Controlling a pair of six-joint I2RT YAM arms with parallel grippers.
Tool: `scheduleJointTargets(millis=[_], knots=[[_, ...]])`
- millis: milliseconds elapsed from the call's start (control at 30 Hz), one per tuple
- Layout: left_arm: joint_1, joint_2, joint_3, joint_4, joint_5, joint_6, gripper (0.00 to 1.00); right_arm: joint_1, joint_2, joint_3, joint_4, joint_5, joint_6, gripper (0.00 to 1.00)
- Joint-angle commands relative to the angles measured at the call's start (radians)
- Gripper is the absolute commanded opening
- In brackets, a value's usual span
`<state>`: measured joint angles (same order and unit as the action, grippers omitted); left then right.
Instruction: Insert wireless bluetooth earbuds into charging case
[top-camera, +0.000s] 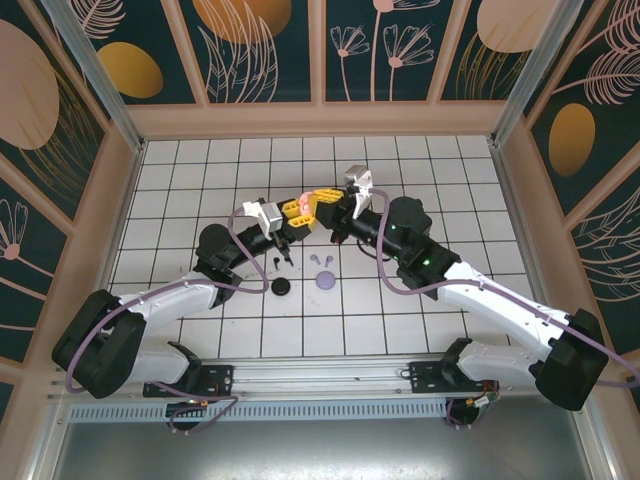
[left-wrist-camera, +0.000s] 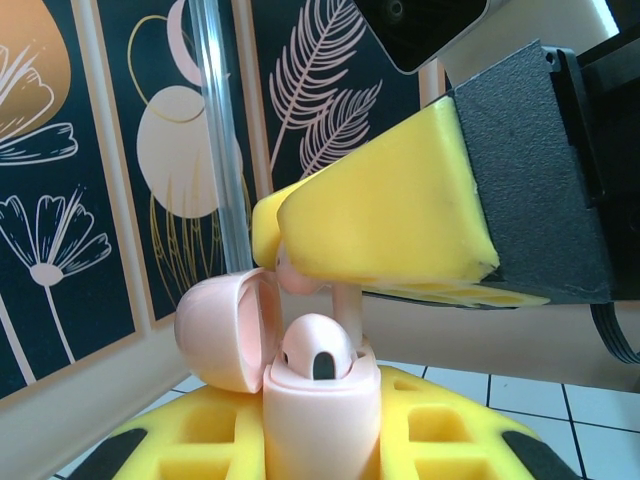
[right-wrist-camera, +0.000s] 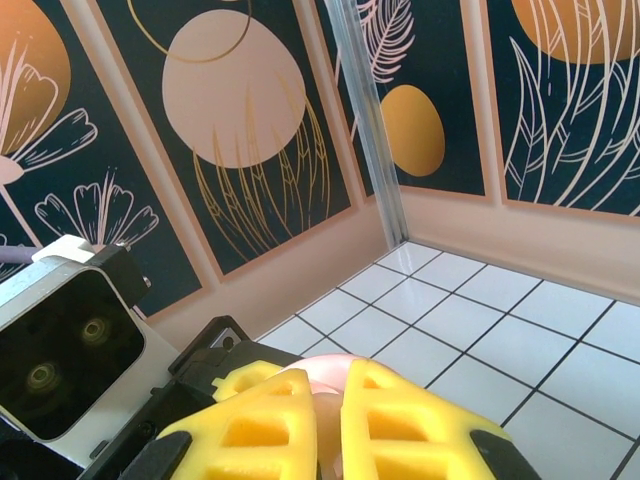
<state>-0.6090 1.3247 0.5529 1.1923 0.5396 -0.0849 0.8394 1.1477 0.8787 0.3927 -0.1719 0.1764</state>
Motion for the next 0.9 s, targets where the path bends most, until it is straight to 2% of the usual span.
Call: scheduleJointTargets(millis=[0, 267, 600, 867], knots=[[-0.002, -0.011, 0.036, 0.107, -0.047, -0.014, 0.00, 0.031, 0.033, 0.013, -0.120, -0.030, -0.021, 0.11], [-0.002, -0.016, 0.032, 0.098, -0.049, -0.009, 0.00, 0.036, 0.035, 0.035, -0.135, 0.021, -0.011, 0.19], [-0.002, -0.016, 0.031, 0.096, -0.049, -0.007, 0.00, 0.036, 0.036, 0.076, -0.146, 0.074, 0.016, 0.34], [-0.001, -0.013, 0.030, 0.087, -0.050, -0.010, 0.00, 0.036, 0.048, 0.131, -0.172, 0.100, 0.042, 0.56]])
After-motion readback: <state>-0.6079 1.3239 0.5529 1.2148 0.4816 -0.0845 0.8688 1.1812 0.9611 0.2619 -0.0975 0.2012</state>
